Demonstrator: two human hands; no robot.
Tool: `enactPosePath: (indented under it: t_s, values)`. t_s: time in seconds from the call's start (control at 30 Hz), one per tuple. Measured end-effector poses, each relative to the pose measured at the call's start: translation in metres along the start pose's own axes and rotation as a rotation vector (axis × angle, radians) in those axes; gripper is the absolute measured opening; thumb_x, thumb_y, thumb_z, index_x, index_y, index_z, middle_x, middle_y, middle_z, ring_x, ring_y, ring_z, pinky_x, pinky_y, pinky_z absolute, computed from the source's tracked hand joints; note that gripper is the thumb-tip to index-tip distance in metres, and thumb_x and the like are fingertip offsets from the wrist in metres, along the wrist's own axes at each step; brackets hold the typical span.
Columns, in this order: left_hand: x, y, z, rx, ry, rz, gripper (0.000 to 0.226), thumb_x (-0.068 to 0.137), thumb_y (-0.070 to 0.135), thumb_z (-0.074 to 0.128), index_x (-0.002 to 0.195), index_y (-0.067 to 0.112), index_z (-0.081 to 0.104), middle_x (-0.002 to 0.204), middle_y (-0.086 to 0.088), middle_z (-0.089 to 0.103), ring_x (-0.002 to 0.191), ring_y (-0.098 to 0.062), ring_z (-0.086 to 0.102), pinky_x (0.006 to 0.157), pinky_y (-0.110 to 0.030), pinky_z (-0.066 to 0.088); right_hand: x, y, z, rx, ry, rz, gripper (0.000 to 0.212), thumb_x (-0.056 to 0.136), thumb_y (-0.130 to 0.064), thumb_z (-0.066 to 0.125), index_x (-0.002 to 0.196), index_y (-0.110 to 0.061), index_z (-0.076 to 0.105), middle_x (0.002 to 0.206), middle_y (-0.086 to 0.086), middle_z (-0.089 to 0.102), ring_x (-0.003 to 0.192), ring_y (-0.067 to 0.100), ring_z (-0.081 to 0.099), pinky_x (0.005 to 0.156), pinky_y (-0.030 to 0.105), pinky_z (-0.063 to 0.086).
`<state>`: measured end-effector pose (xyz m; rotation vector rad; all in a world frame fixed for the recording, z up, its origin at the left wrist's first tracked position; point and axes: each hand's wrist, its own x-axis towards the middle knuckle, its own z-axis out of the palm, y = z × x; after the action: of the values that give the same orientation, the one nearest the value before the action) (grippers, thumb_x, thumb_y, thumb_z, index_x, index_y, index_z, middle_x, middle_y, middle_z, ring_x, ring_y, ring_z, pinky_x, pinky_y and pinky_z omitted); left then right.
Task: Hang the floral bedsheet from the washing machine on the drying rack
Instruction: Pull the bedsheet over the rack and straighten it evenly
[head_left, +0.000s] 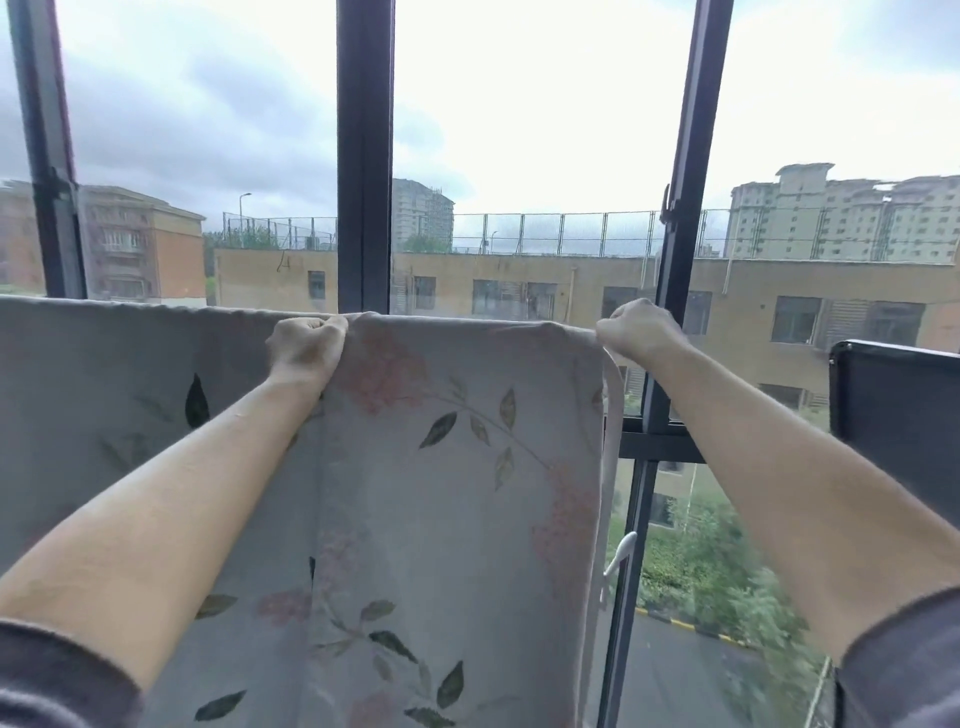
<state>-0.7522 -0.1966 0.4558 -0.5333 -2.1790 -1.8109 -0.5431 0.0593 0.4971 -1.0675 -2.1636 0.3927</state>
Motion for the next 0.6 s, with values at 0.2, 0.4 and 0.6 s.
enactPosePath:
  t_s: [0.2,0.4,0.6]
  values:
    - [0.001,0.017,0.008,0.763,-0.044,0.740,0.040,0.082,0.020,0.056,0.121,0.016,0.047,0.120,-0.008,0.050,0.111,-0.027,0.049,0.099,-0.047,0.035,-0.019,-0.017,0.019,-0.224,-0.209,-0.500,0.053,0.089,-0.049,0.056,0.129,-0.016,0.045,0.122,0.004,0.054,0.112,0.021,0.051,0.096,0.038,0.044]
    - [0.007,0.011,0.017,1.013,-0.255,0.769,0.041,0.086,0.026,0.053,0.123,0.019,0.038,0.119,-0.006,0.050,0.114,-0.026,0.045,0.102,-0.048,0.029,-0.013,-0.010,0.031,-0.309,-0.099,-0.479,0.059,0.078,-0.058,0.066,0.112,-0.015,0.043,0.115,0.004,0.056,0.109,0.023,0.053,0.090,0.038,0.041]
    - [0.028,-0.012,-0.025,1.030,-0.179,0.719,0.050,0.091,0.056,0.040,0.124,0.019,0.042,0.115,-0.005,0.055,0.109,-0.025,0.051,0.103,-0.044,0.033,-0.011,-0.010,0.035,-0.341,-0.036,-0.458,0.056,0.081,-0.058,0.062,0.113,-0.017,0.044,0.116,0.003,0.056,0.110,0.024,0.053,0.094,0.044,0.035]
